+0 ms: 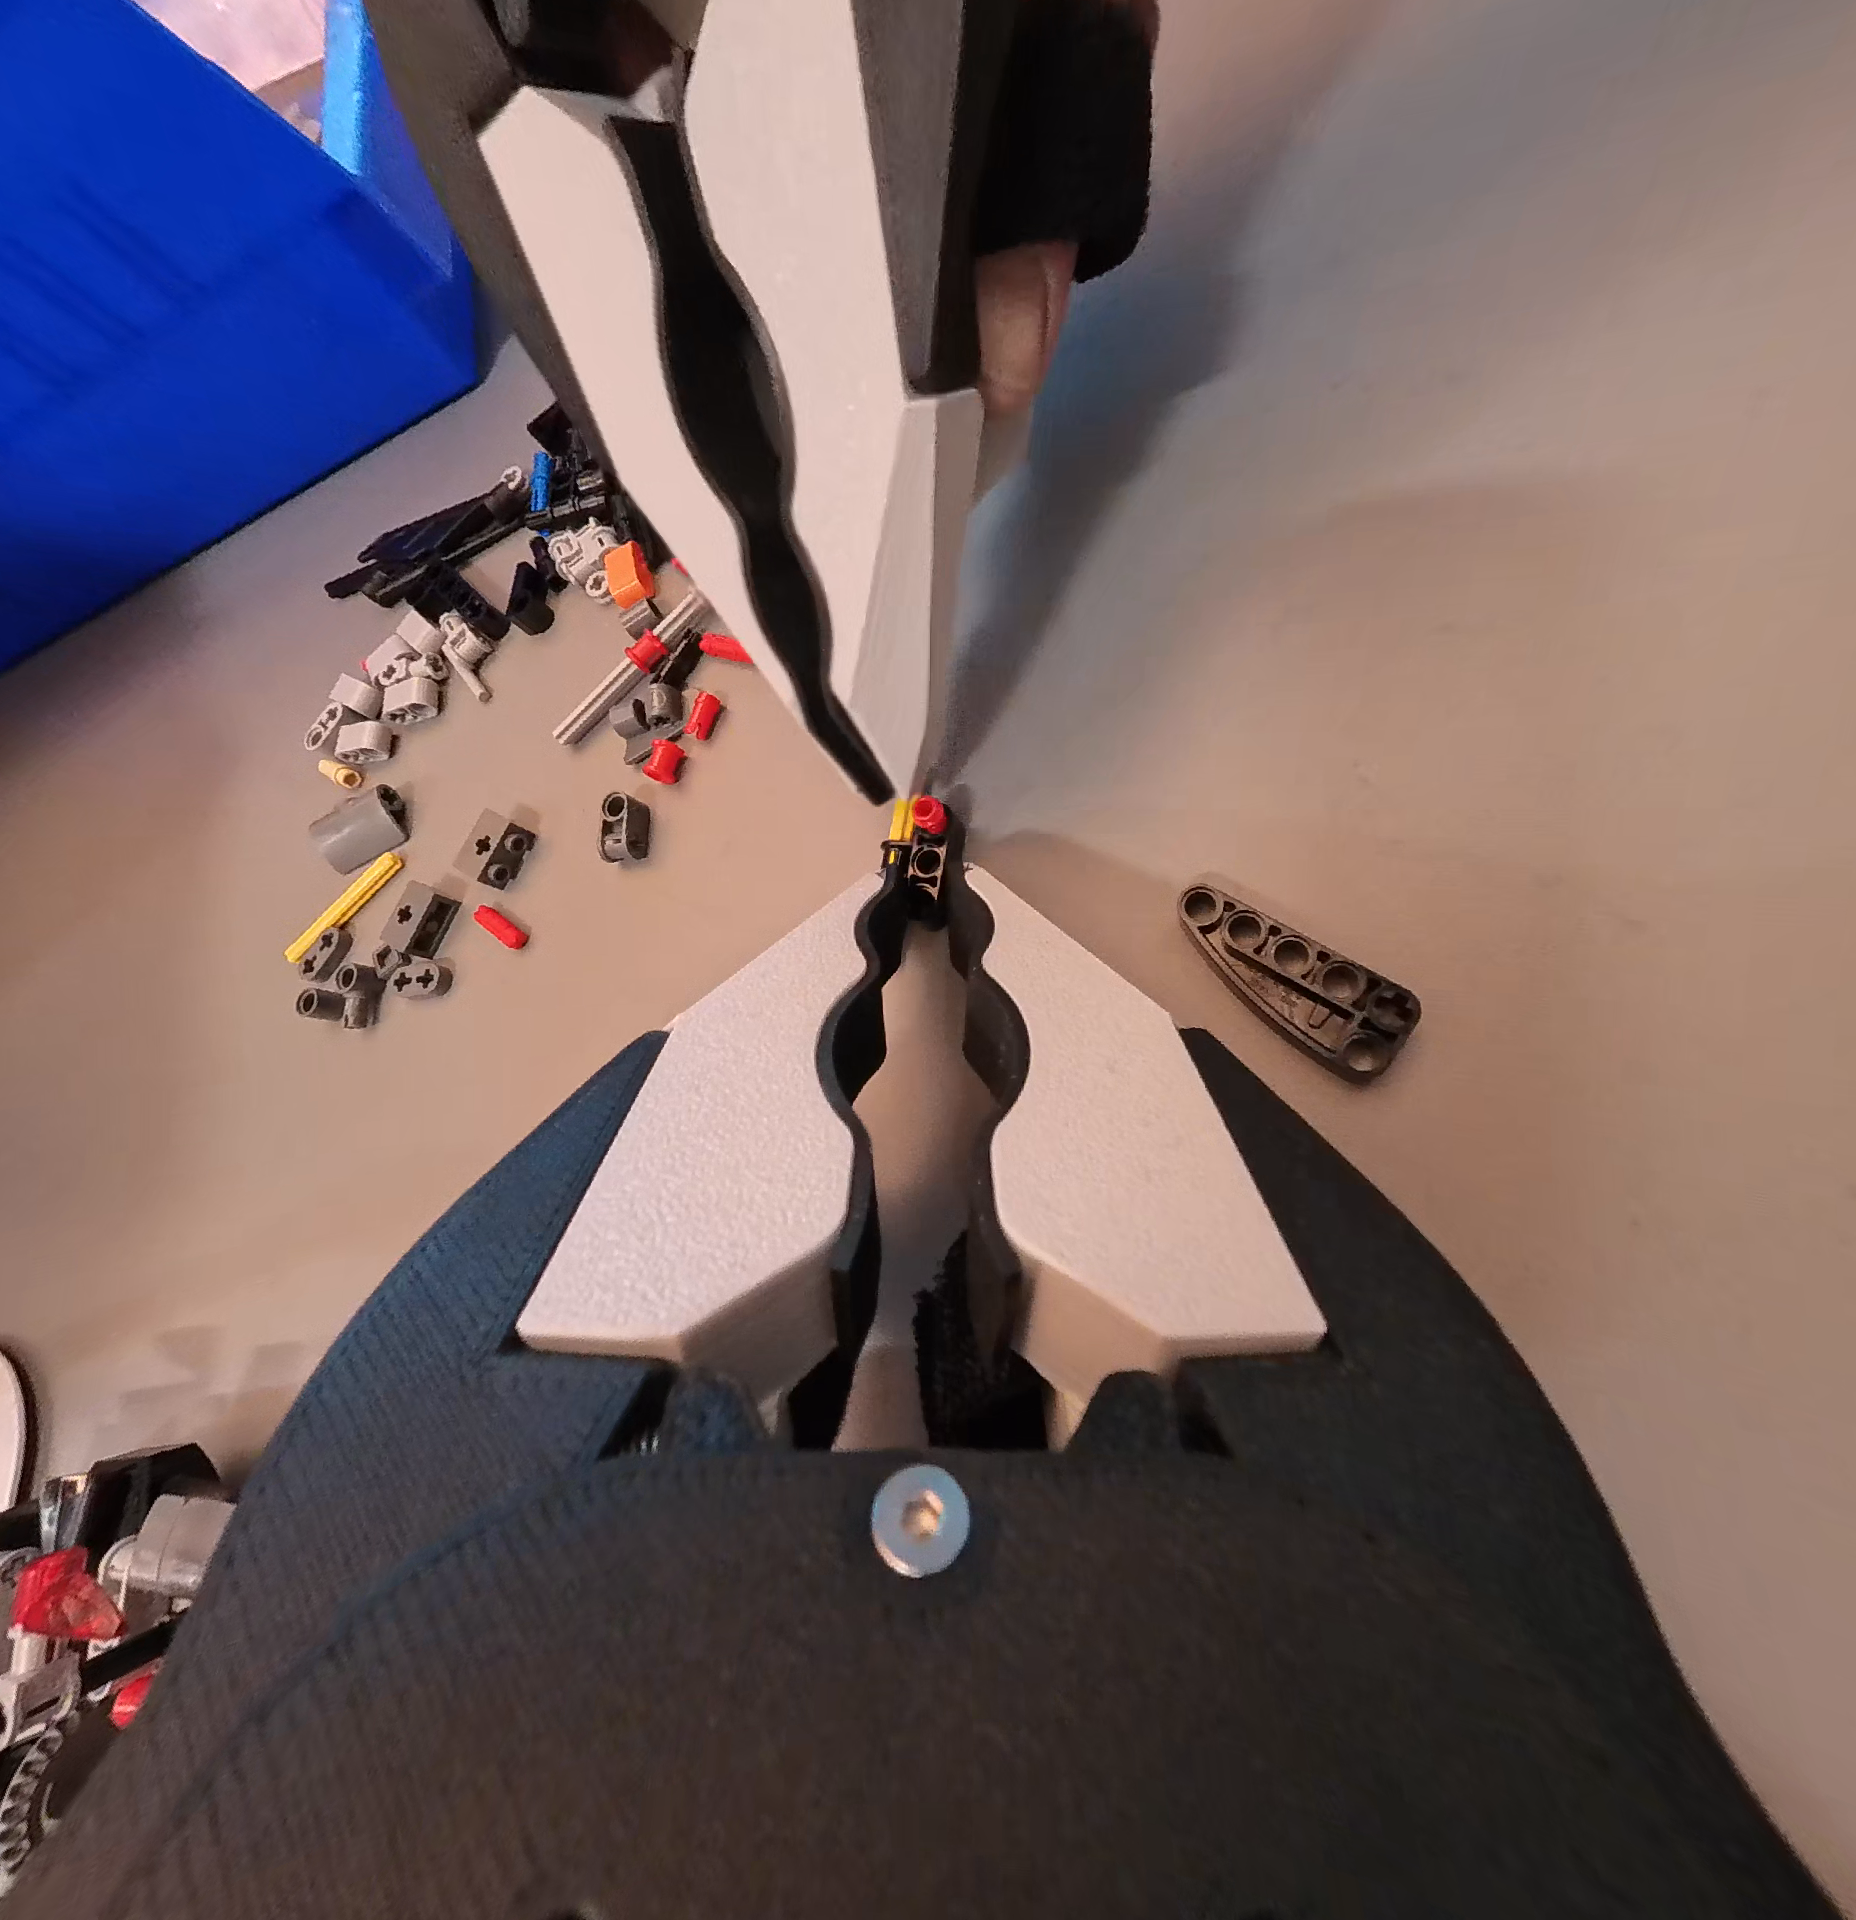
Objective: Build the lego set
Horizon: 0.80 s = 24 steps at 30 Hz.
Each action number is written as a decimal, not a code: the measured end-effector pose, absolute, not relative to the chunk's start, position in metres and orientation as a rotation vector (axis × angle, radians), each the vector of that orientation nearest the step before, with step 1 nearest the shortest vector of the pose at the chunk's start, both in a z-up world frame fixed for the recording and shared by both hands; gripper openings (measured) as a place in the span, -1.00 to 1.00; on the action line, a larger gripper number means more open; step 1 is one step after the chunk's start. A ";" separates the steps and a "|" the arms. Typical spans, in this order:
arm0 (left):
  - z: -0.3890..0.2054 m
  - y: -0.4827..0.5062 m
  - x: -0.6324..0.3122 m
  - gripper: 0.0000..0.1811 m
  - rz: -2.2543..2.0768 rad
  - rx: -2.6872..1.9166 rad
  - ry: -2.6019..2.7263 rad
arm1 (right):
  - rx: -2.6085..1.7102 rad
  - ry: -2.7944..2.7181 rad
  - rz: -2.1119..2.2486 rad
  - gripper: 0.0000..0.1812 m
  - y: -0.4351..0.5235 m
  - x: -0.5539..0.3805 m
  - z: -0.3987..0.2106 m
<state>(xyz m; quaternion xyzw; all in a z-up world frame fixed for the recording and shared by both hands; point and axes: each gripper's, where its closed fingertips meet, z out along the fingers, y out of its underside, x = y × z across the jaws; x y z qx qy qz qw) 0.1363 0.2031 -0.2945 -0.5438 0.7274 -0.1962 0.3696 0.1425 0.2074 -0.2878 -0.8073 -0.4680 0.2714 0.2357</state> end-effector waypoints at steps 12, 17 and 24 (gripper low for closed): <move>-0.295 0.203 0.136 -0.93 -0.506 -1.395 1.868 | -2.207 -1.220 0.832 -0.90 0.208 0.140 -0.286; -0.295 0.203 0.137 -0.93 -0.504 -1.393 1.869 | -2.220 -1.266 0.829 -0.99 0.204 0.138 -0.287; -0.295 0.203 0.137 -0.93 -0.502 -1.391 1.869 | -2.203 -1.389 0.696 -1.00 0.202 0.140 -0.292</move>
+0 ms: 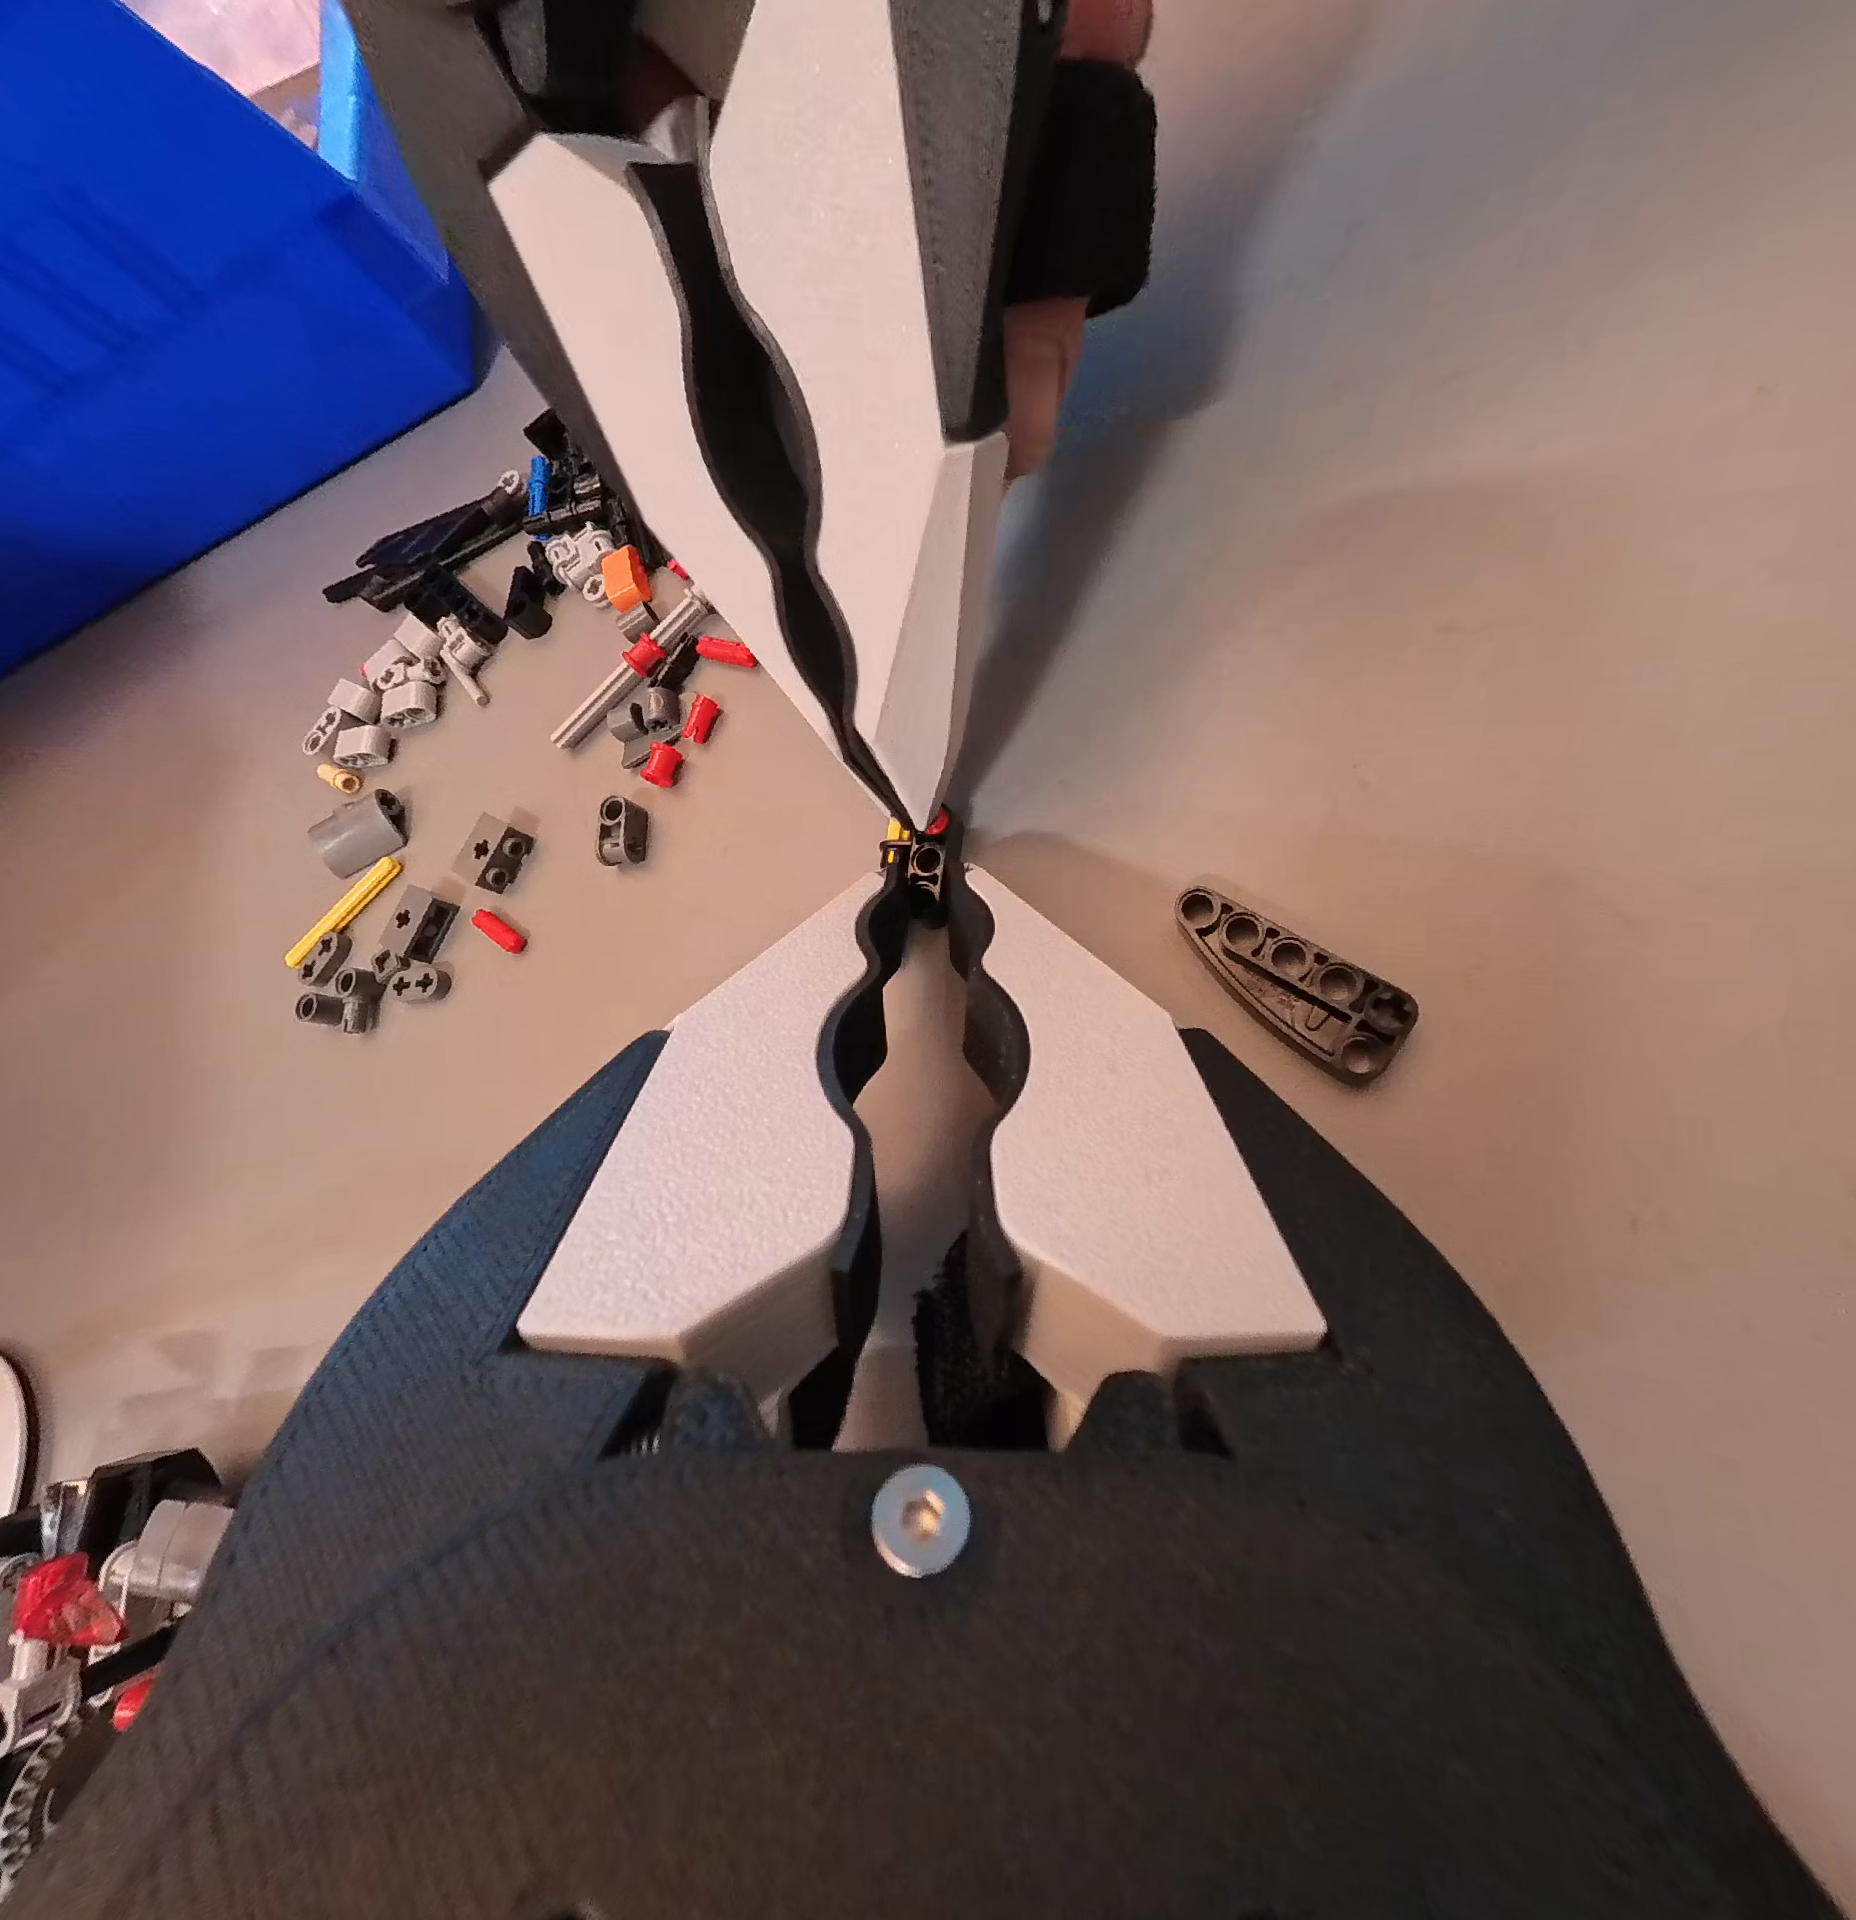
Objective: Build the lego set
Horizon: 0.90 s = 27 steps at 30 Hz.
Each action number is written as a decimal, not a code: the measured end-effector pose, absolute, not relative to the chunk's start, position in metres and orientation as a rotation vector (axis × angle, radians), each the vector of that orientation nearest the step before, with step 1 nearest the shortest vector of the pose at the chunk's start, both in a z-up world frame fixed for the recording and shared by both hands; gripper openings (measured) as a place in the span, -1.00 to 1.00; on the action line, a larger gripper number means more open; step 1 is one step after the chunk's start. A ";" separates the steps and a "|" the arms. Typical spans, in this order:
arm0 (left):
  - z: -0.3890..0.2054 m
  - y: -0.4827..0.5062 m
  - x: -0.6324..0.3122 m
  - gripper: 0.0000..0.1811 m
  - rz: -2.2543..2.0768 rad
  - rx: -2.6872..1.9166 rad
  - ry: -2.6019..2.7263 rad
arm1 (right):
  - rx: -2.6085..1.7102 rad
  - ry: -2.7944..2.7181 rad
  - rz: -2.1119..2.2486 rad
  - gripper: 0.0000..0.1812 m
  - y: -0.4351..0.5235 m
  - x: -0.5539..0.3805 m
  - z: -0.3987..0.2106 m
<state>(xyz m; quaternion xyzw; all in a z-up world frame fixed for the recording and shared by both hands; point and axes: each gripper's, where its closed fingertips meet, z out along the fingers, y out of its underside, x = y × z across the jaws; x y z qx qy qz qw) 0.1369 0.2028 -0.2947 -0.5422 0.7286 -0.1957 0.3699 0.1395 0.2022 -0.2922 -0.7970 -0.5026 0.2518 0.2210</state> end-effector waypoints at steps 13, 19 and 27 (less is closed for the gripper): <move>-0.296 0.203 0.137 -0.87 -0.485 -1.415 1.869 | -2.256 -1.194 0.503 -0.94 0.196 0.149 -0.292; -0.292 0.203 0.133 -0.83 -0.486 -1.437 1.869 | -2.242 -1.166 0.479 -0.93 0.214 0.140 -0.299; -0.292 0.213 0.124 -0.80 -0.480 -1.481 1.838 | -2.214 -1.149 0.537 -0.85 0.213 0.138 -0.296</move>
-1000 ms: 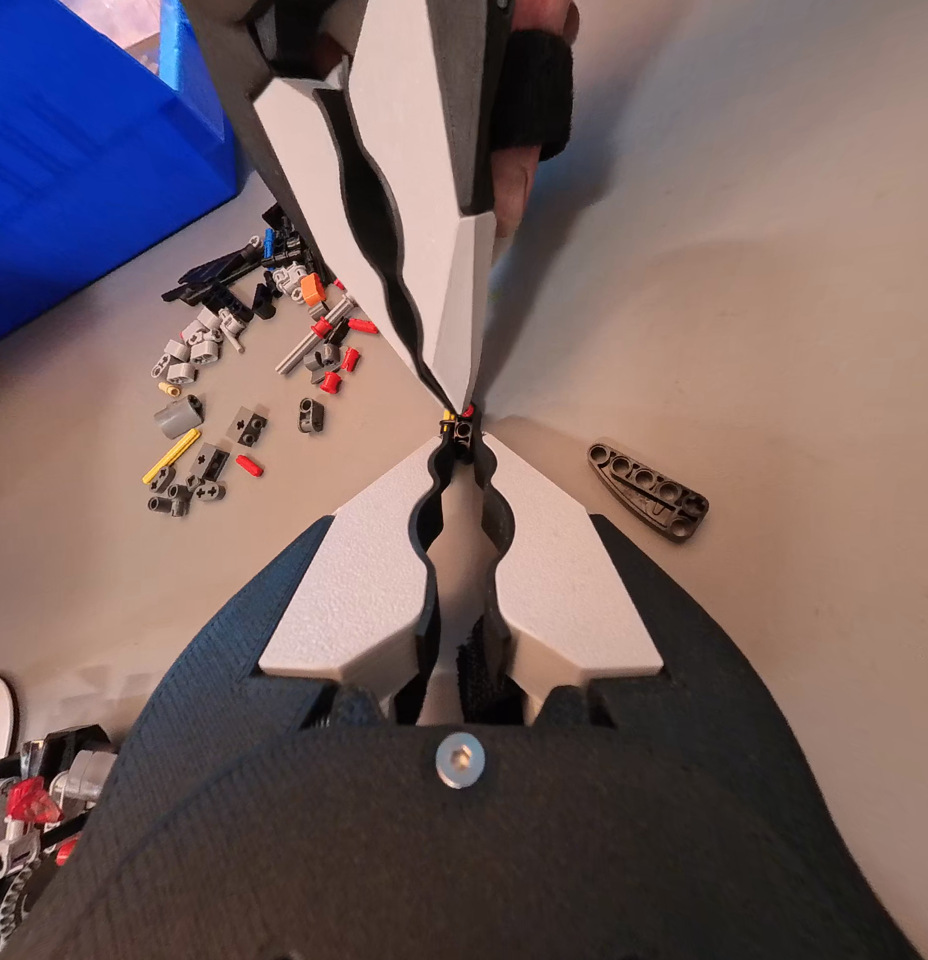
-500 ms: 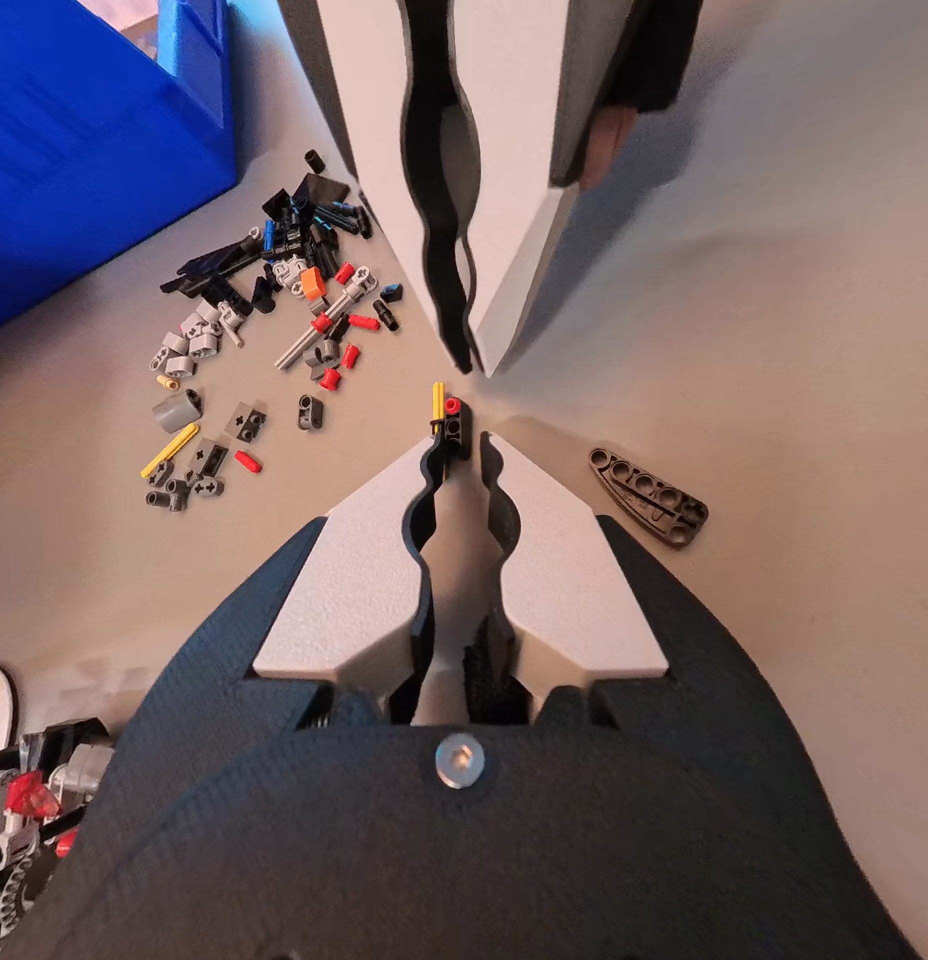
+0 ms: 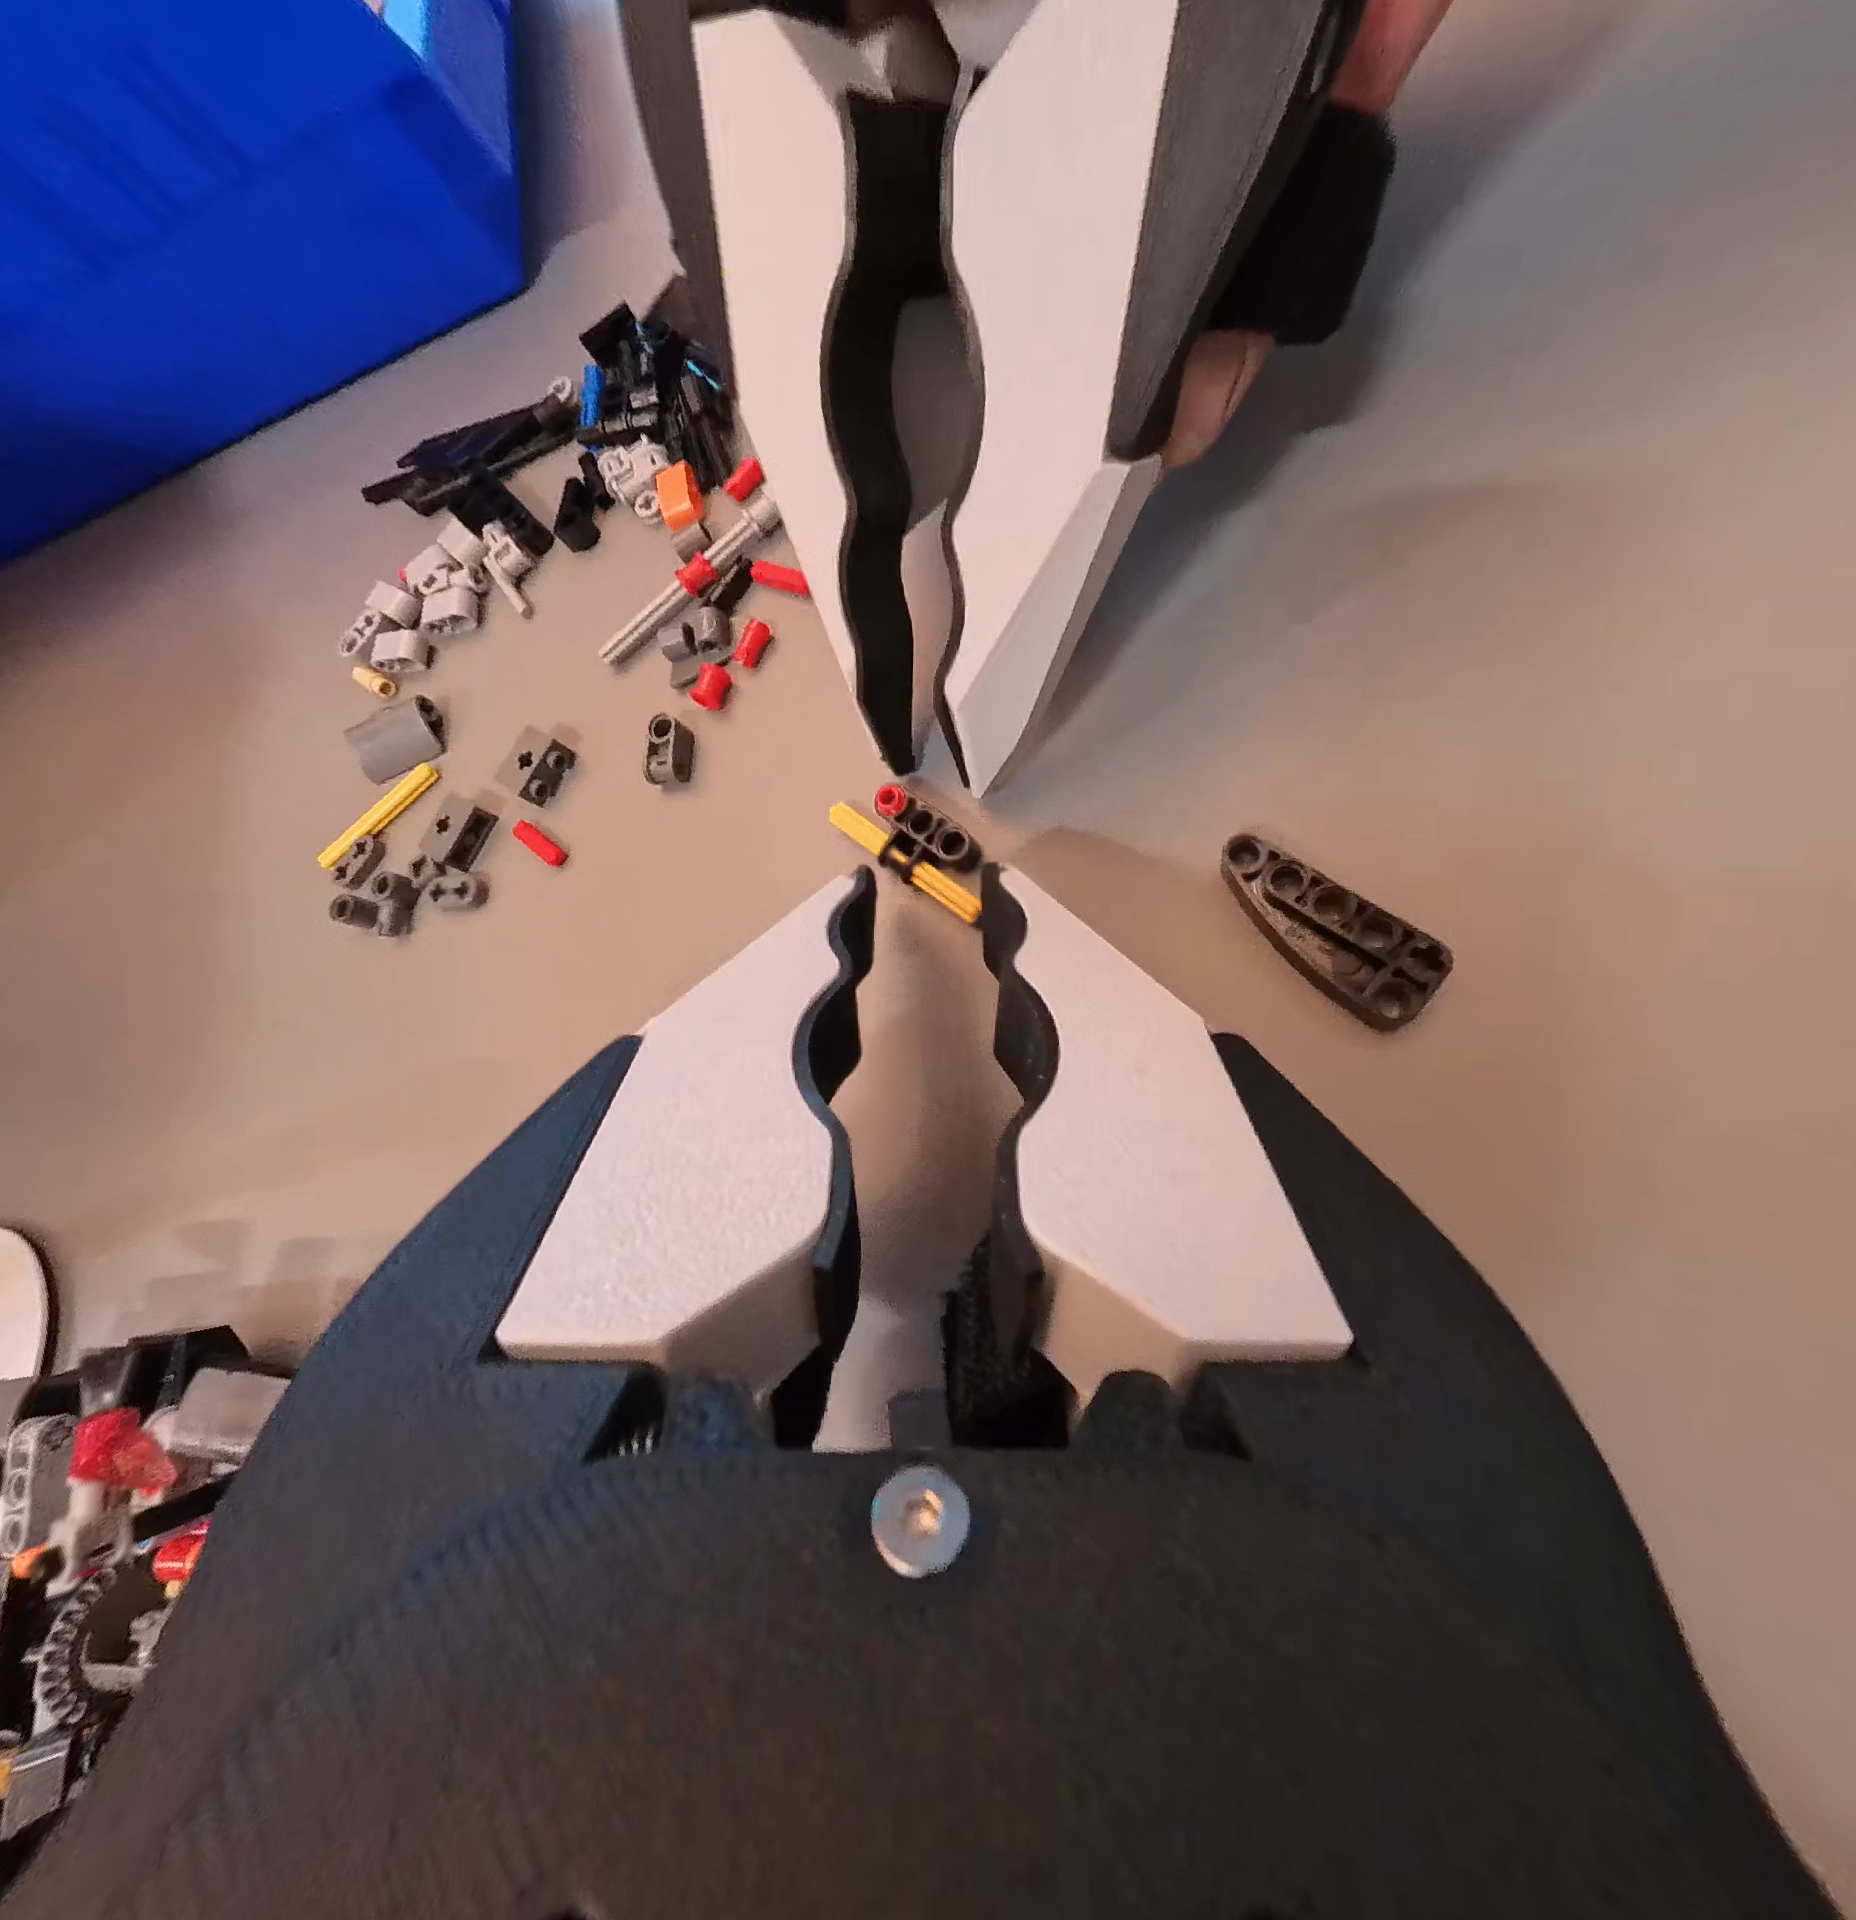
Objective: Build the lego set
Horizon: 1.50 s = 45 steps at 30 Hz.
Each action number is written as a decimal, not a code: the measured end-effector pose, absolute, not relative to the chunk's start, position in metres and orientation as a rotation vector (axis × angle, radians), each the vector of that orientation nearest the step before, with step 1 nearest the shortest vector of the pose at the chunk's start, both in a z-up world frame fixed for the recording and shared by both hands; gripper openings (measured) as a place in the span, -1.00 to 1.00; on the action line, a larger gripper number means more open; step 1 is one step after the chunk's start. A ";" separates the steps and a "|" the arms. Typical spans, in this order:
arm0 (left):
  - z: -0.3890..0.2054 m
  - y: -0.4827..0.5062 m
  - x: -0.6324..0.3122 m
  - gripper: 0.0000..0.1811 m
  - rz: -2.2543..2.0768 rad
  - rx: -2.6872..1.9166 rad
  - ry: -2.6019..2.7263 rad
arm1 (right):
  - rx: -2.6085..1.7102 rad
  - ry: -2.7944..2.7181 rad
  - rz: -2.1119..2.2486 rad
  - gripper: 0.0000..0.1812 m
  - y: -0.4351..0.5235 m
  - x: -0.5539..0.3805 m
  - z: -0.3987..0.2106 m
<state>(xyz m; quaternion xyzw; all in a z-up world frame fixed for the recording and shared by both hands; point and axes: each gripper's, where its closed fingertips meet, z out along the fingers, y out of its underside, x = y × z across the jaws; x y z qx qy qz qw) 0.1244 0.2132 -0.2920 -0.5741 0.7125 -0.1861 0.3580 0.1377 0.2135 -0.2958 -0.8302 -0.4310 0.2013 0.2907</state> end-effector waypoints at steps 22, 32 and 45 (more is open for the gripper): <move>-0.289 0.229 0.119 -0.76 -0.443 -1.500 1.767 | -2.207 -1.150 0.266 -0.87 0.247 0.192 -0.287; -0.292 0.230 0.120 -0.77 -0.438 -1.502 1.770 | -2.201 -1.150 0.264 -0.95 0.256 0.184 -0.298; -0.258 0.229 0.128 -0.68 -0.402 -1.342 1.662 | -2.103 -1.113 0.717 -0.97 0.226 0.146 -0.262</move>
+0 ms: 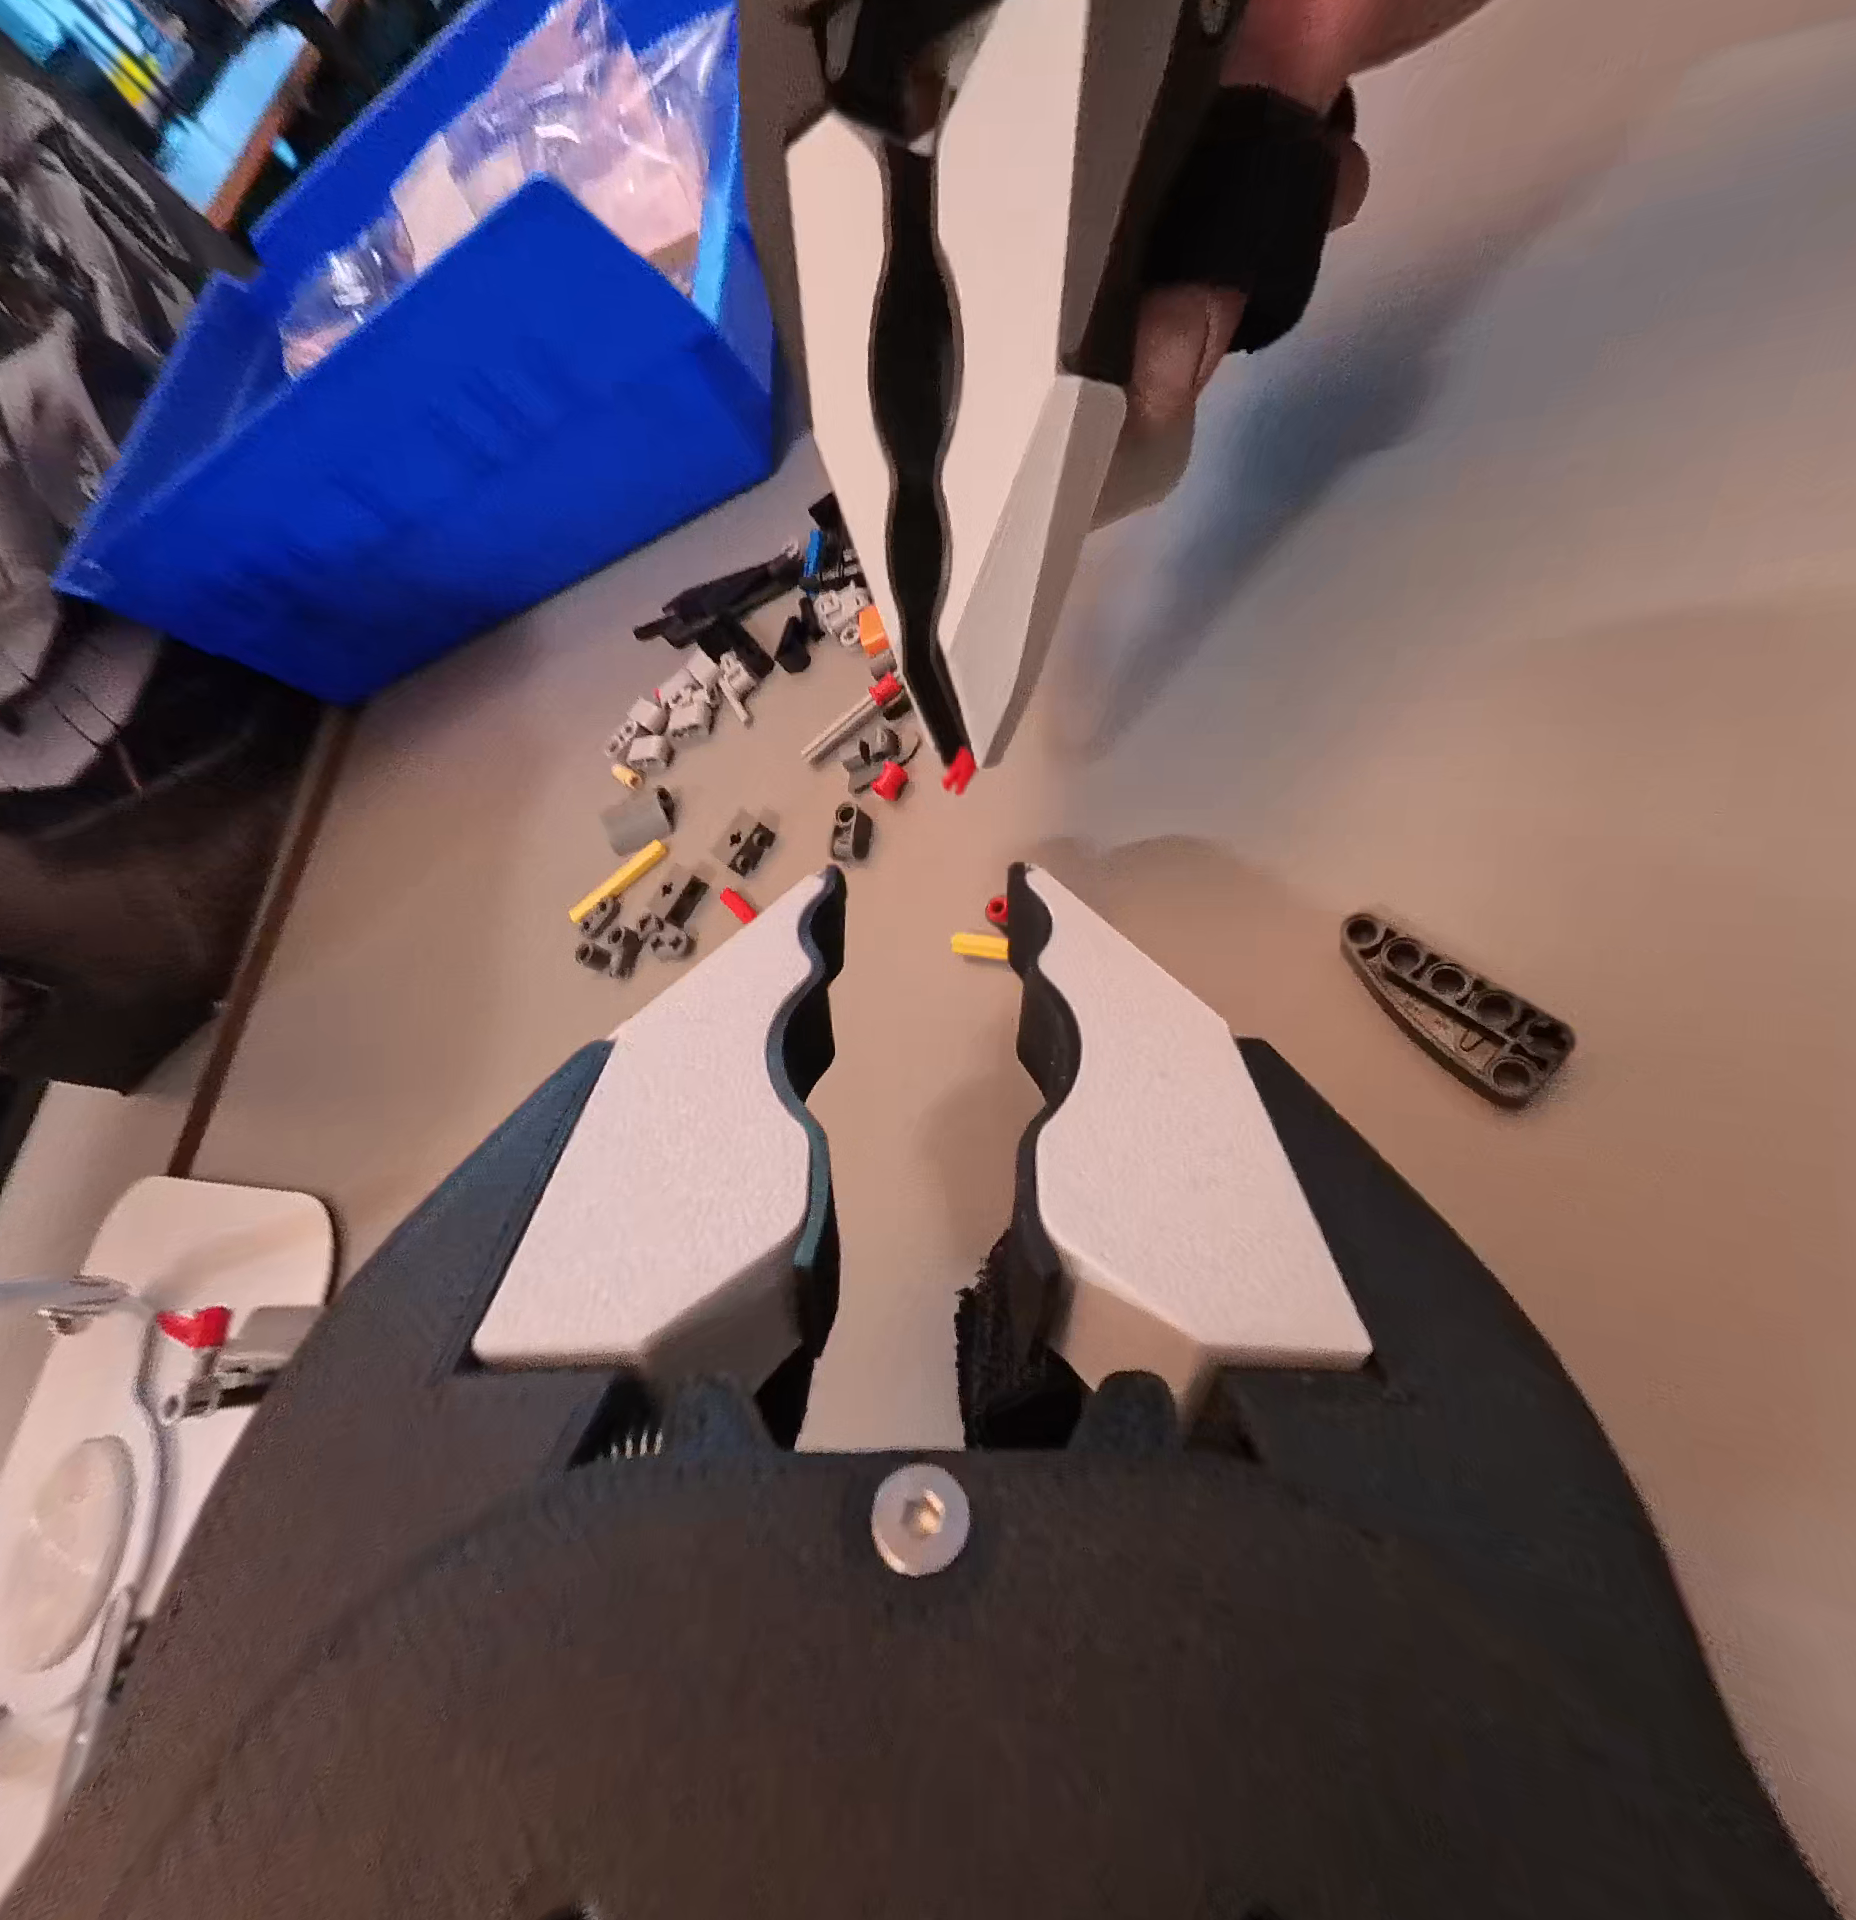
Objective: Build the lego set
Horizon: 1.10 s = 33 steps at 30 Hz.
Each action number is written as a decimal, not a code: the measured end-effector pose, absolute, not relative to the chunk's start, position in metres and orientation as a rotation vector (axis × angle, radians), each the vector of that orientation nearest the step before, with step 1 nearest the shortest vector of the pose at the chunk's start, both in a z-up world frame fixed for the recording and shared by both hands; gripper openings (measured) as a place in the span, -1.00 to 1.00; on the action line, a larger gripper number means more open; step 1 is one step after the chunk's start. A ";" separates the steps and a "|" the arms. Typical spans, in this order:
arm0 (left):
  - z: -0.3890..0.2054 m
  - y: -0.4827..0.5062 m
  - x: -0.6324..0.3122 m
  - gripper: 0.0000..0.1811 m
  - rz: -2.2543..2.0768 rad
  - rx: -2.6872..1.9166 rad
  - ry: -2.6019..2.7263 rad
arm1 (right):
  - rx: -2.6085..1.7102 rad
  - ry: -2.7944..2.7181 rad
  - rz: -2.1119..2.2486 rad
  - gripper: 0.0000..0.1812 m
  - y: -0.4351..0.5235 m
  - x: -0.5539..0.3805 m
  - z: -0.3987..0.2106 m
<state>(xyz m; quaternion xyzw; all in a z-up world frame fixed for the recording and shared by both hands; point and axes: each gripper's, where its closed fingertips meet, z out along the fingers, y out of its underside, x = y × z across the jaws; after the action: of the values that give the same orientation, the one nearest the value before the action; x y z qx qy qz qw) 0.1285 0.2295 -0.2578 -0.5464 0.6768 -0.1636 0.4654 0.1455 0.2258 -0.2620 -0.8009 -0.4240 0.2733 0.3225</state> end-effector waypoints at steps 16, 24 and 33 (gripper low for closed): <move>-0.255 0.212 0.138 -0.96 -0.335 -1.166 1.723 | -2.126 -1.150 0.985 -0.97 0.211 0.130 -0.254; -0.237 0.214 0.136 -0.97 -0.355 -1.148 1.645 | -2.038 -1.036 1.116 -0.96 0.213 0.128 -0.235; -0.200 0.211 0.135 -0.97 -0.343 -1.047 1.489 | -1.767 -0.786 1.372 -0.96 0.210 0.127 -0.191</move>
<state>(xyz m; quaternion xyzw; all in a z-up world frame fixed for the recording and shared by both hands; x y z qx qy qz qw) 0.1352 0.2111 -0.1998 -0.4516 0.6427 -0.1480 0.6009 0.1273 0.2103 -0.1909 -0.6908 -0.3072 0.5361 0.3757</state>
